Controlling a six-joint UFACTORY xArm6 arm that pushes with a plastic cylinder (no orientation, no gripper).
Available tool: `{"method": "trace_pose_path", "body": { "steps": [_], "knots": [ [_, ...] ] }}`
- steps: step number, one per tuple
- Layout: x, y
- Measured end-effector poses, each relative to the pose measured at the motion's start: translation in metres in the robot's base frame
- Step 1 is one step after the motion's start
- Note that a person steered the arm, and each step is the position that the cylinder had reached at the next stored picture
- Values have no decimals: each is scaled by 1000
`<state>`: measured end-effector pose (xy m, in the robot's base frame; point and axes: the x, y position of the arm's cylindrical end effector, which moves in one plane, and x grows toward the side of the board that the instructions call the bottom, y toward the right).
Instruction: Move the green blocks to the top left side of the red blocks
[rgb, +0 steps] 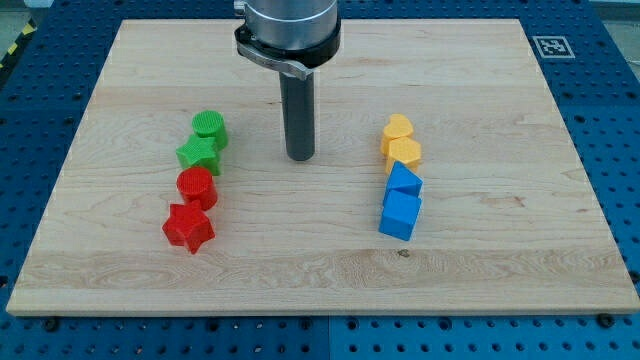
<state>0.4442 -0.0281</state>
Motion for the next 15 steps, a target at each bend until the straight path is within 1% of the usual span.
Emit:
{"method": "trace_pose_path", "body": {
  "steps": [1, 2, 3, 5, 6, 7, 8, 9, 10, 11, 12, 15],
  "knots": [
    [0, -20],
    [-7, -64],
    [-35, -84],
    [-42, -130],
    [-42, -142],
    [-42, -146],
    [-42, -99],
    [-22, -46],
    [15, -25],
    [29, -45],
    [29, -80],
    [11, -147]
  ]
}}
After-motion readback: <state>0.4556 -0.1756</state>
